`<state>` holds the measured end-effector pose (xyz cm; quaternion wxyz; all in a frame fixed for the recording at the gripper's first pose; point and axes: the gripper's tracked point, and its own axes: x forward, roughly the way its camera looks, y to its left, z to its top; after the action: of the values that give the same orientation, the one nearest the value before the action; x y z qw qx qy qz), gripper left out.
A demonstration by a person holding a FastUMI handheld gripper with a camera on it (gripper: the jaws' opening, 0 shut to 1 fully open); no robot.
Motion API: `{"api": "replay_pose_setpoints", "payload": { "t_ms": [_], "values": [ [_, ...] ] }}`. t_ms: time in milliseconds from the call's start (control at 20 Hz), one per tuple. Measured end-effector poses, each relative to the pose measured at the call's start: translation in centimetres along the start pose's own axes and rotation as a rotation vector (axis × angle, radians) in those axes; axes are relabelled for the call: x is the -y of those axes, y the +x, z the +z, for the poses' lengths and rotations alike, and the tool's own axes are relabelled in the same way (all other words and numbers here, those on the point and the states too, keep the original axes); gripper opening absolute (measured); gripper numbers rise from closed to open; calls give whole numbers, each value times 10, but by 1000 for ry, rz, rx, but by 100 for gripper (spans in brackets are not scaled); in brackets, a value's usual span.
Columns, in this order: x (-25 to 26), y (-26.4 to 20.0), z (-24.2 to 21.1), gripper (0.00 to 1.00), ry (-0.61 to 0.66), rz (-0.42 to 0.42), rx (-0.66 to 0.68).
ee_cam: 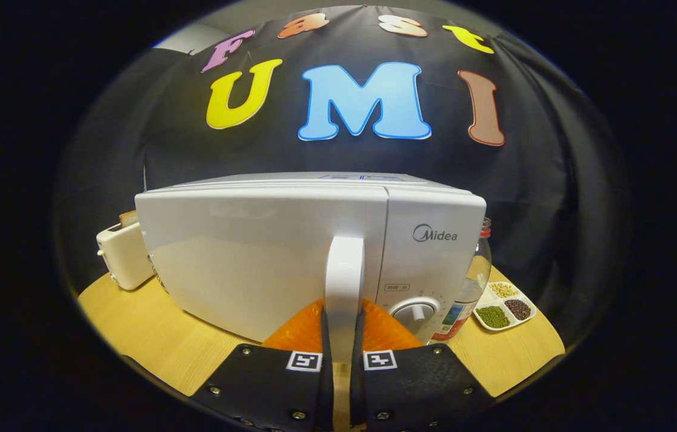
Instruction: Open the microwave, put the food inside, and close the microwave door.
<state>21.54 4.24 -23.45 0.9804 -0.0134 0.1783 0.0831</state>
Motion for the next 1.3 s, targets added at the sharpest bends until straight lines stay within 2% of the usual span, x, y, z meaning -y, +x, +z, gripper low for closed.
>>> {"api": "replay_pose_setpoints", "payload": {
  "t_ms": [350,550,650,1300],
  "values": [
    [-2,-5,-1,10,-2,-31,-37],
    [-17,-46,-14,8,-72,-43,15],
    [-24,-60,-20,8,-48,-45,-4],
    [-123,-168,-53,8,-85,64,-26]
  ]
}}
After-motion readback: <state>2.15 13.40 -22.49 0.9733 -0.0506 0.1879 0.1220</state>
